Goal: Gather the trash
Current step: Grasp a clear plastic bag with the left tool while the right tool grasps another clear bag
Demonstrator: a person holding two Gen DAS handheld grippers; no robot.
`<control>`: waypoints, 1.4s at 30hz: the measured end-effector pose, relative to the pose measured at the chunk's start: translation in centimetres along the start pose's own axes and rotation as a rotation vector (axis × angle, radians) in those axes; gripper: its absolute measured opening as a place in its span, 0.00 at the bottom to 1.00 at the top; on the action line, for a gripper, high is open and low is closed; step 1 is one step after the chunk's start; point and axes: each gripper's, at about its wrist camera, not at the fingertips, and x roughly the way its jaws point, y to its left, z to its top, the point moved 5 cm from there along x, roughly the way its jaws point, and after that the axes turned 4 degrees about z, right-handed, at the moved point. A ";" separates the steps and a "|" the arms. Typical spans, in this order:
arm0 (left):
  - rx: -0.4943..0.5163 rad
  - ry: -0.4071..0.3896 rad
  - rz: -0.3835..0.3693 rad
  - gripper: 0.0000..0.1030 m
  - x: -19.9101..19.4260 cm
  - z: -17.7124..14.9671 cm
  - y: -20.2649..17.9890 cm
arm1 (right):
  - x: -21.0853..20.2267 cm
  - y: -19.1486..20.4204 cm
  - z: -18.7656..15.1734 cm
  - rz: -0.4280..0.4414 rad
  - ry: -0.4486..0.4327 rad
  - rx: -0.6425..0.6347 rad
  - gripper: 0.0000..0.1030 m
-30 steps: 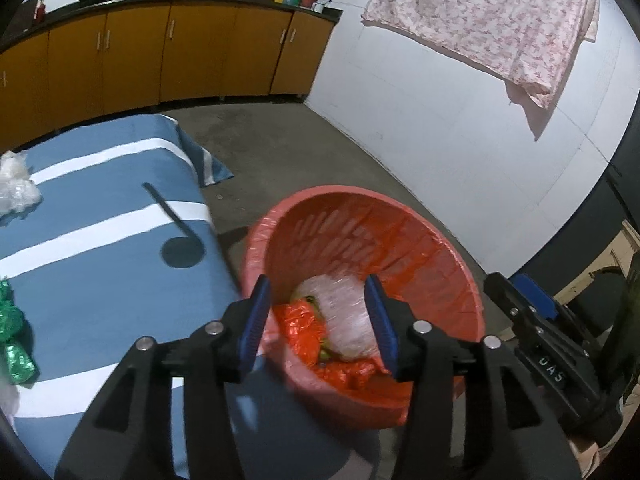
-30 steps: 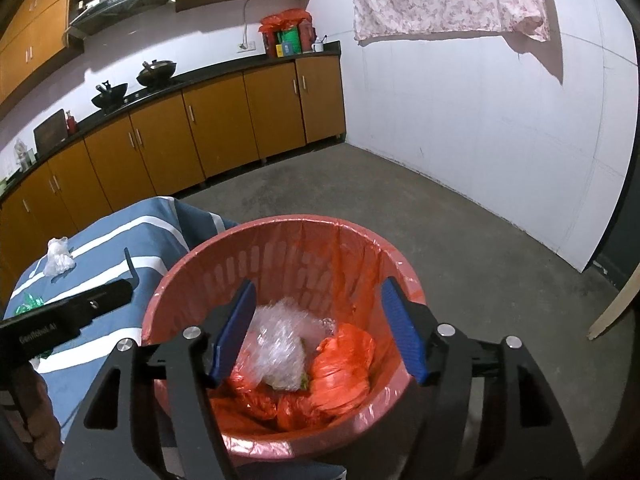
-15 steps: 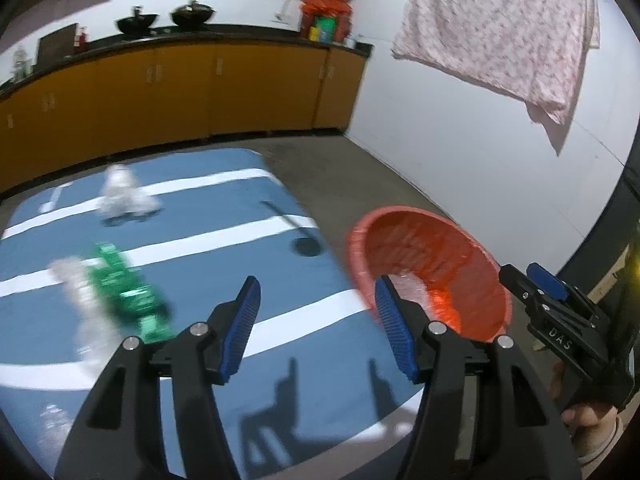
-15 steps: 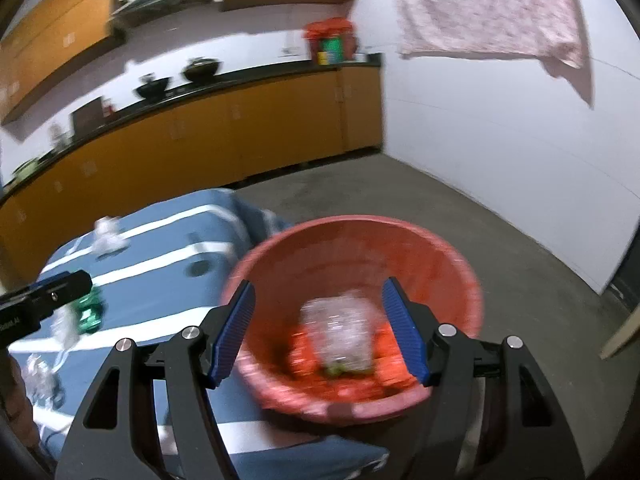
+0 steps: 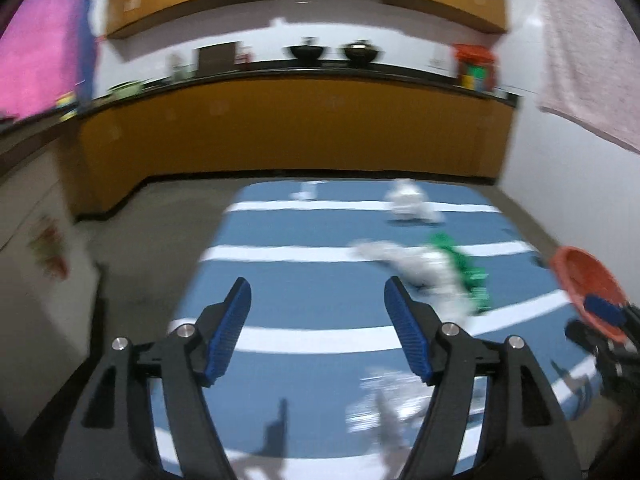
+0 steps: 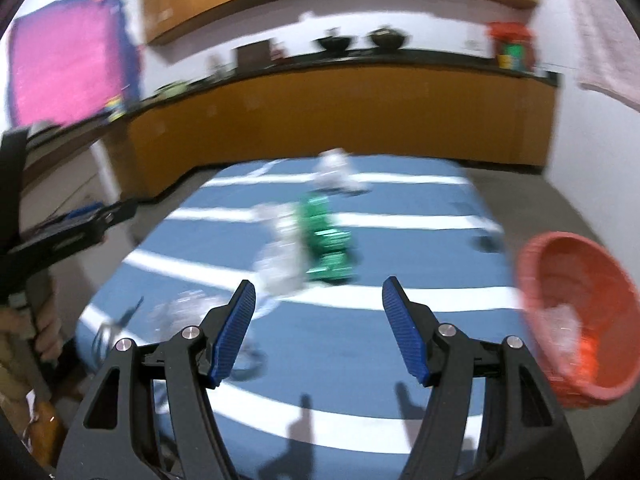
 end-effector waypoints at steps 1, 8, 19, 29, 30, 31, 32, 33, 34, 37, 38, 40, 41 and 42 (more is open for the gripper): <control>-0.027 0.007 0.036 0.66 0.2 -0.3 1.8 | 1.2 1.7 -0.2 0.031 0.020 -0.030 0.64; -0.094 0.036 0.127 0.69 1.1 -1.7 7.4 | 6.0 6.2 -1.5 0.104 0.110 -0.123 0.64; -0.128 0.081 0.122 0.69 2.7 -2.8 8.7 | 9.2 7.3 -3.3 0.134 0.204 -0.146 0.49; -0.081 0.100 0.056 0.69 3.3 -3.1 4.4 | 7.0 3.9 -3.1 0.092 0.151 -0.088 0.33; -0.074 0.103 0.044 0.69 3.4 -3.1 3.7 | 6.3 3.2 -2.8 0.080 0.133 -0.074 0.33; -0.069 0.107 0.033 0.69 3.5 -3.1 3.1 | 5.8 2.6 -2.7 0.068 0.119 -0.065 0.33; -0.063 0.111 0.017 0.69 3.7 -3.0 2.3 | 5.2 2.0 -2.5 0.054 0.106 -0.058 0.33; -0.060 0.115 0.003 0.69 3.8 -2.9 1.7 | 4.9 1.4 -2.3 0.042 0.095 -0.052 0.33; -0.053 0.122 -0.021 0.69 4.1 -2.8 0.7 | 4.2 0.4 -2.1 0.016 0.080 -0.041 0.33; -0.032 0.135 -0.070 0.72 4.7 -2.5 -2.1 | 2.8 -2.8 -1.8 -0.084 0.053 -0.007 0.33; -0.025 0.140 -0.084 0.72 4.9 -2.4 -2.9 | 2.4 -3.9 -1.8 -0.114 0.048 0.010 0.33; -0.013 0.158 -0.122 0.72 5.7 -2.3 -5.2 | 1.5 -6.6 -1.8 -0.173 0.035 0.074 0.33; -0.010 0.166 -0.138 0.72 6.0 -2.2 -6.3 | 1.1 -7.6 -1.9 -0.195 0.030 0.098 0.33; -0.009 0.174 -0.149 0.72 6.4 -2.1 -7.1 | 0.7 -8.8 -1.9 -0.219 0.025 0.124 0.33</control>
